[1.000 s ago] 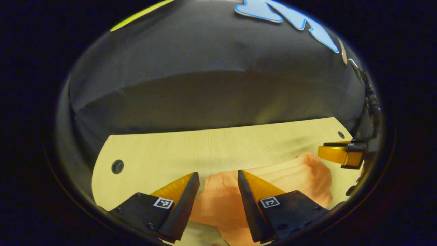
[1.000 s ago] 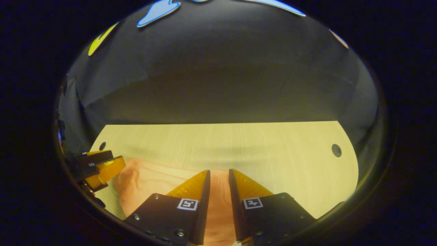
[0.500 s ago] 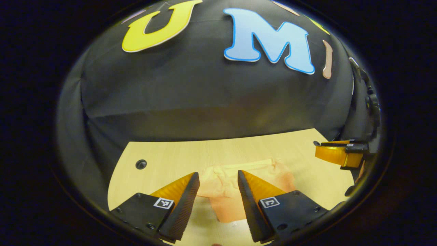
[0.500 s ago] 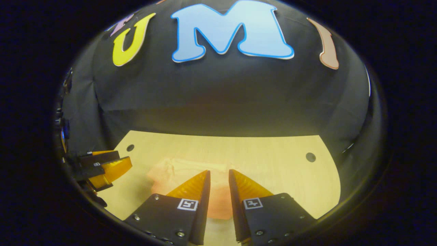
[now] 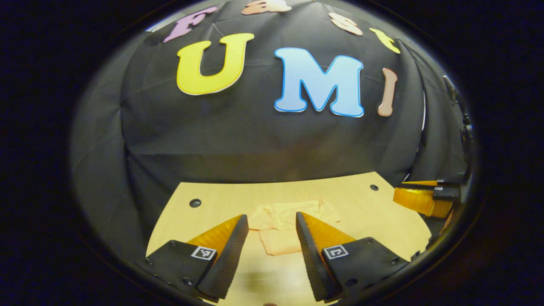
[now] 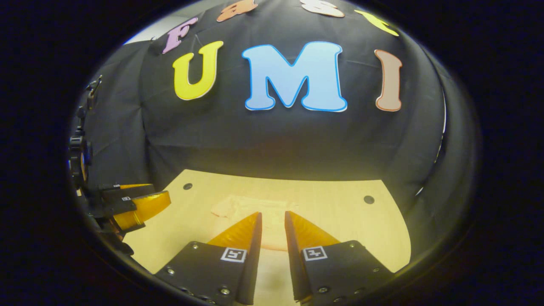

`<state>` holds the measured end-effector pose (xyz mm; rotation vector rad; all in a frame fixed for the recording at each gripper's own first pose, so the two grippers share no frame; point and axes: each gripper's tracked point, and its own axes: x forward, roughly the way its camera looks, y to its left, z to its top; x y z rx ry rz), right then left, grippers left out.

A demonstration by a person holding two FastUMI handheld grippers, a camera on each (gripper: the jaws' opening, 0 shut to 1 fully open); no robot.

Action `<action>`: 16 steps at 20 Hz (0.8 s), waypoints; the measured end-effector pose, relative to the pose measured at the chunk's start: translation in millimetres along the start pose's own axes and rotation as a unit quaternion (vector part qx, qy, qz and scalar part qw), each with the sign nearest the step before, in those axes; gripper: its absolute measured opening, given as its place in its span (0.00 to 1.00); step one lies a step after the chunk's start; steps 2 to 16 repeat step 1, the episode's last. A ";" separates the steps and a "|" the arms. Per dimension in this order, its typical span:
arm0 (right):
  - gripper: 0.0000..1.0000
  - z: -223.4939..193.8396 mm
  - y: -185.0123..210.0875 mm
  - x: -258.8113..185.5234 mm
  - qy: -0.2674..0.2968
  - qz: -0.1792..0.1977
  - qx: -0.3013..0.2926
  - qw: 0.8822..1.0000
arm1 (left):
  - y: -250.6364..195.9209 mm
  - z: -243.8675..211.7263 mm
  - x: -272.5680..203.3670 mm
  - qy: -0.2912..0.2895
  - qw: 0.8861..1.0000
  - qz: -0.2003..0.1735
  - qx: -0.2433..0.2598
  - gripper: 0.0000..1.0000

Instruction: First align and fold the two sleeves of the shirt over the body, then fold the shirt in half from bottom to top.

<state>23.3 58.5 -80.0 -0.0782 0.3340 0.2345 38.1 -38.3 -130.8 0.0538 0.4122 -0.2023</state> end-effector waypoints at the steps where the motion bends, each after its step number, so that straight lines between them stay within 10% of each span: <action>1: 0.34 -2.3 2.1 -8.7 -0.002 0.000 0.002 1.000 | -2.9 -1.7 -10.4 -0.002 1.000 0.000 0.000 0.72; 16: 0.34 -2.3 2.1 -8.7 -0.002 0.000 0.002 1.000 | -2.9 -1.7 -10.4 -0.002 1.000 0.000 0.000 0.72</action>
